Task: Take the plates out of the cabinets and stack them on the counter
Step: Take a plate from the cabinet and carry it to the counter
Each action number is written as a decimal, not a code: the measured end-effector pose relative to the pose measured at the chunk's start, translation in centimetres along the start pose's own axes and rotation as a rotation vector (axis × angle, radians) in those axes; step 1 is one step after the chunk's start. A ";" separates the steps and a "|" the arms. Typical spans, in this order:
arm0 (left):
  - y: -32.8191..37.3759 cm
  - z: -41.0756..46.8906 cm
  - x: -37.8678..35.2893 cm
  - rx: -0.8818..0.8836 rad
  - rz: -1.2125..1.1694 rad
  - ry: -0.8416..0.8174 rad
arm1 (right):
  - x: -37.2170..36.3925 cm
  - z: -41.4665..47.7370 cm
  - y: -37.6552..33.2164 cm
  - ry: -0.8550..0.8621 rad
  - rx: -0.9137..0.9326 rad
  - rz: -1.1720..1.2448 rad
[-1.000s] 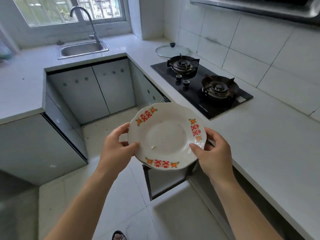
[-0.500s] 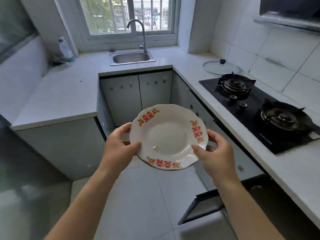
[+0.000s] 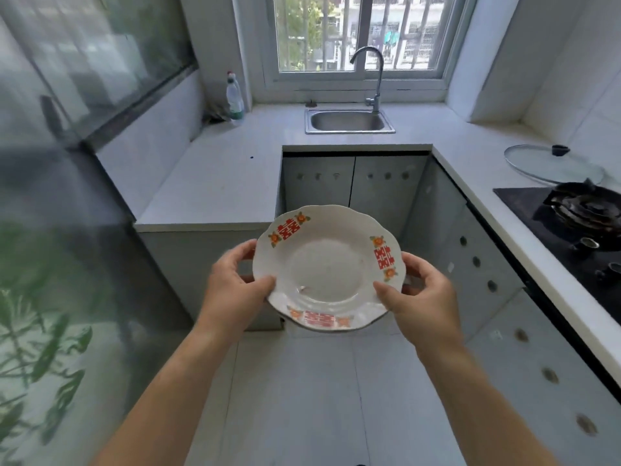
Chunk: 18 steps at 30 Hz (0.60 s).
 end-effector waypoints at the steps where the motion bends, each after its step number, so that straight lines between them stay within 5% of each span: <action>1: -0.1 0.6 0.2 0.006 0.008 0.016 | -0.5 0.7 0.1 -0.010 -0.006 -0.002; 9: 1.3 8.4 -3.2 0.005 0.062 0.035 | -0.8 9.7 1.3 0.007 -0.037 0.010; 18: 8.4 23.2 -15.4 -0.070 0.122 -0.061 | 4.8 26.4 0.1 0.111 -0.021 0.018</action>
Point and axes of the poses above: each hand's wrist, its own z-axis towards the middle knuckle, its own x-axis out of the back of the hand, y = z × x, the point moved 3 cm from there along z, towards the middle knuckle, and after that the axes turned 13 degrees about z, right-handed, at the moved point
